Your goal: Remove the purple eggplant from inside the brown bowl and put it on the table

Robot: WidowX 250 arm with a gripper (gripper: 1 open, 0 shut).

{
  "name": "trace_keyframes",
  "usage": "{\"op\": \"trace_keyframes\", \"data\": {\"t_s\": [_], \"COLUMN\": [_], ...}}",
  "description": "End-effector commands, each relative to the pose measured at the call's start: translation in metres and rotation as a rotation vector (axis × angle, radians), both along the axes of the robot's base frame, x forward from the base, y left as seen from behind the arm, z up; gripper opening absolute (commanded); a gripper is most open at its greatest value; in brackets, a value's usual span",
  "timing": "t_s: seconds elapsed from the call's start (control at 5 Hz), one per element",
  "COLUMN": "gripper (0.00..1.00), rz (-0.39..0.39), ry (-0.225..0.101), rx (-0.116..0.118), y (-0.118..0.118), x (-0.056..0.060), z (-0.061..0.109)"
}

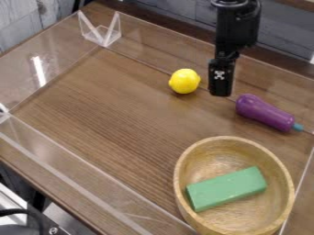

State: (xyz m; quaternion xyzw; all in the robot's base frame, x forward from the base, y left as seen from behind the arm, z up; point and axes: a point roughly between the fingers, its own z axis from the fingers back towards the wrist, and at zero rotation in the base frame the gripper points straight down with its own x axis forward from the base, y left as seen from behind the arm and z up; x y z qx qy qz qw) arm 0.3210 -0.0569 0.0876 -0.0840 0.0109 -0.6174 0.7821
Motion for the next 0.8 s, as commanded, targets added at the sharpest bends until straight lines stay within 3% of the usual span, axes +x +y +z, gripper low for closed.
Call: {"op": "trace_keyframes", "data": {"t_s": [0.0,0.6], "gripper": [1.0,1.0], "rz": [-0.148,-0.21], "ry": [-0.068,-0.071], "rx": [-0.012,-0.021], "y": [-0.015,-0.038], "x": [0.007,0.012], "z": [0.015,-0.002]}}
